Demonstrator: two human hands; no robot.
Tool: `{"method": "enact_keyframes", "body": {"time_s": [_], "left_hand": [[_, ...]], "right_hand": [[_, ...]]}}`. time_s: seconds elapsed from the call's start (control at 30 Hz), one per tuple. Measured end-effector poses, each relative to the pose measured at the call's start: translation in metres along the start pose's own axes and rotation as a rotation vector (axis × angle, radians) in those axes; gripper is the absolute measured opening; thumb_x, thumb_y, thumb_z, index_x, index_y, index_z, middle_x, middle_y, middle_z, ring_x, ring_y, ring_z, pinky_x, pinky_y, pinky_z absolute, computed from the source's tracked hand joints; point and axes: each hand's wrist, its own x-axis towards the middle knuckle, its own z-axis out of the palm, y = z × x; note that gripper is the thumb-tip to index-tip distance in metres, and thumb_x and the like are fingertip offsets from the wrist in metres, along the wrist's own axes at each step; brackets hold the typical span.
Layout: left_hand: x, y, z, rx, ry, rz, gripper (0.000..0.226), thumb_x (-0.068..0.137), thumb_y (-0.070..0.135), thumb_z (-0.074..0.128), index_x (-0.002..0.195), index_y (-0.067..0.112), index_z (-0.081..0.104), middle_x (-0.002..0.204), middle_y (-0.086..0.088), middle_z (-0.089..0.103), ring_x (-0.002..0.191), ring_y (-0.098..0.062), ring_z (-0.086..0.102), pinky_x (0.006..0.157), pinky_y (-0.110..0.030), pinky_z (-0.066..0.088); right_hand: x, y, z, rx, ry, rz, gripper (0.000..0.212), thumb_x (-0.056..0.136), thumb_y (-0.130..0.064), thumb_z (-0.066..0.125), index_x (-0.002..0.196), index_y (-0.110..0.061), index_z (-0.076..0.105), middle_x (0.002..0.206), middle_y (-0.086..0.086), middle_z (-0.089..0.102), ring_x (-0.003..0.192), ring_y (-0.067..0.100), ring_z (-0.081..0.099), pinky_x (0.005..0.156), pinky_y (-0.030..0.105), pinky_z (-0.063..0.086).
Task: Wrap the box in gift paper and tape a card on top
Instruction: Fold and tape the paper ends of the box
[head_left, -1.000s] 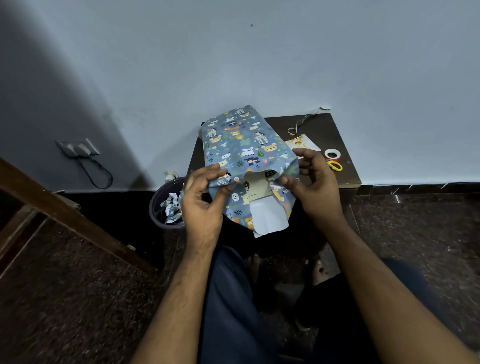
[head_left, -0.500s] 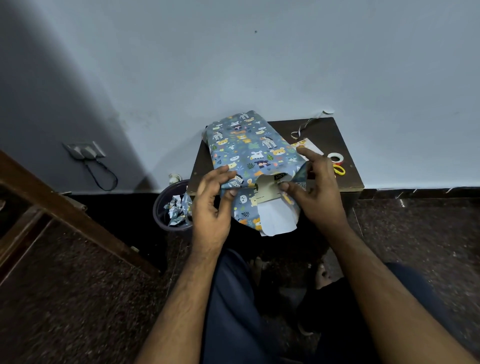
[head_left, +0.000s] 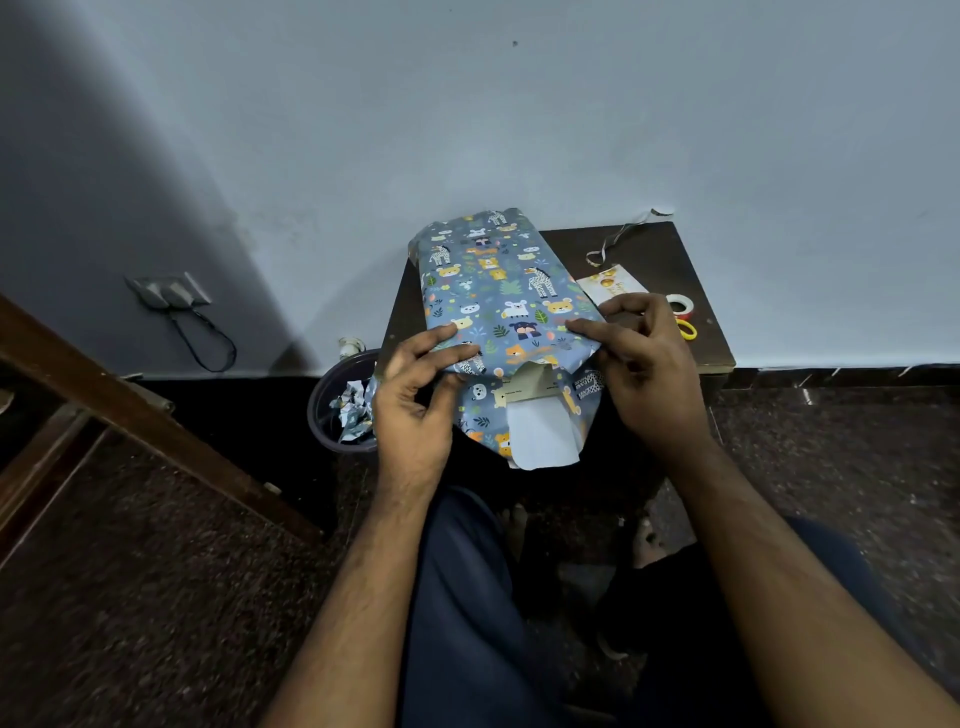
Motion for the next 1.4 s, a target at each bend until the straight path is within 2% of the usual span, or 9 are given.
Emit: {"method": "enact_keyframes", "body": {"time_s": [0.4, 0.53, 0.63, 0.73, 0.83, 1.03, 1.13, 1.23, 1.4], "left_hand": [[0.002, 0.009, 0.004, -0.084, 0.083, -0.024, 0.035, 0.080, -0.021, 0.063, 0.099, 0.004, 0.079, 0.119, -0.011, 0.070, 0.117, -0.017, 0.064, 0.098, -0.026, 0.049], [0.013, 0.039, 0.003, -0.235, 0.090, -0.076, 0.038, 0.084, -0.015, 0.069, 0.120, -0.003, 0.068, 0.122, -0.015, 0.069, 0.118, -0.015, 0.064, 0.104, -0.031, 0.048], [0.028, 0.071, -0.009, -0.301, 0.069, -0.083, 0.047, 0.094, 0.009, 0.069, 0.139, 0.007, 0.054, 0.134, -0.009, 0.065, 0.129, -0.017, 0.059, 0.112, -0.038, 0.044], [0.046, 0.107, -0.026, -0.402, -0.026, -0.096, 0.047, 0.097, 0.014, 0.048, 0.145, 0.015, 0.048, 0.143, 0.003, 0.059, 0.134, -0.011, 0.054, 0.109, -0.037, 0.045], [0.067, 0.132, -0.045, -0.424, -0.237, -0.130, 0.071, 0.077, 0.007, 0.041, 0.147, 0.020, 0.045, 0.134, 0.018, 0.062, 0.118, 0.001, 0.060, 0.082, -0.027, 0.055], [0.096, 0.149, -0.076, -0.092, -0.641, 0.026, 0.105, 0.077, -0.017, 0.063, 0.161, 0.027, 0.018, 0.158, 0.018, 0.037, 0.141, 0.003, 0.041, 0.095, -0.028, 0.055], [0.105, 0.148, -0.073, 0.278, -0.515, 0.172, 0.123, 0.072, 0.001, 0.085, 0.162, 0.036, 0.010, 0.153, 0.012, 0.040, 0.134, -0.007, 0.041, 0.092, -0.028, 0.051], [0.103, 0.141, -0.068, 0.345, -0.355, 0.224, 0.121, 0.064, 0.023, 0.093, 0.158, 0.037, 0.018, 0.139, 0.015, 0.044, 0.130, -0.014, 0.040, 0.101, -0.029, 0.032], [0.102, 0.134, -0.071, 0.176, -0.316, 0.366, 0.077, 0.067, 0.029, 0.085, 0.123, 0.046, 0.036, 0.134, 0.002, 0.049, 0.125, -0.016, 0.054, 0.101, -0.037, 0.049]], "right_hand": [[0.006, -0.010, 0.003, 0.358, 0.072, 0.115, 0.034, 0.086, 0.007, 0.058, 0.107, -0.013, 0.076, 0.128, 0.019, 0.048, 0.117, 0.024, 0.059, 0.102, 0.022, 0.046], [0.017, -0.035, -0.010, 0.377, 0.156, 0.194, 0.042, 0.084, 0.016, 0.059, 0.102, -0.018, 0.077, 0.127, 0.011, 0.060, 0.124, 0.017, 0.058, 0.103, 0.023, 0.046], [0.041, -0.057, -0.027, 0.415, 0.174, 0.242, 0.027, 0.091, 0.004, 0.065, 0.104, -0.016, 0.078, 0.113, 0.000, 0.074, 0.113, 0.012, 0.068, 0.101, 0.035, 0.053], [0.072, -0.084, -0.050, 0.448, 0.165, 0.298, 0.016, 0.091, -0.013, 0.070, 0.100, -0.021, 0.081, 0.094, -0.004, 0.079, 0.094, 0.016, 0.075, 0.089, 0.046, 0.060], [0.096, -0.105, -0.071, 0.375, 0.163, 0.247, 0.014, 0.091, -0.016, 0.070, 0.097, -0.022, 0.081, 0.090, -0.009, 0.079, 0.091, 0.012, 0.074, 0.086, 0.041, 0.060], [0.109, -0.115, -0.096, 0.441, 0.146, 0.261, 0.014, 0.090, -0.012, 0.073, 0.094, -0.024, 0.081, 0.088, -0.002, 0.079, 0.083, 0.017, 0.074, 0.083, 0.049, 0.060], [0.110, -0.124, -0.097, 0.445, 0.149, 0.259, 0.017, 0.090, -0.012, 0.074, 0.091, -0.028, 0.080, 0.086, -0.004, 0.079, 0.080, 0.013, 0.073, 0.078, 0.042, 0.060], [0.112, -0.131, -0.096, 0.437, 0.138, 0.275, 0.013, 0.089, -0.012, 0.074, 0.096, -0.021, 0.081, 0.088, -0.004, 0.079, 0.083, 0.013, 0.074, 0.081, 0.040, 0.060], [0.116, -0.135, -0.105, 0.358, 0.154, 0.178, 0.017, 0.088, -0.011, 0.072, 0.103, -0.018, 0.077, 0.095, -0.006, 0.078, 0.091, 0.013, 0.073, 0.083, 0.036, 0.059]]}}
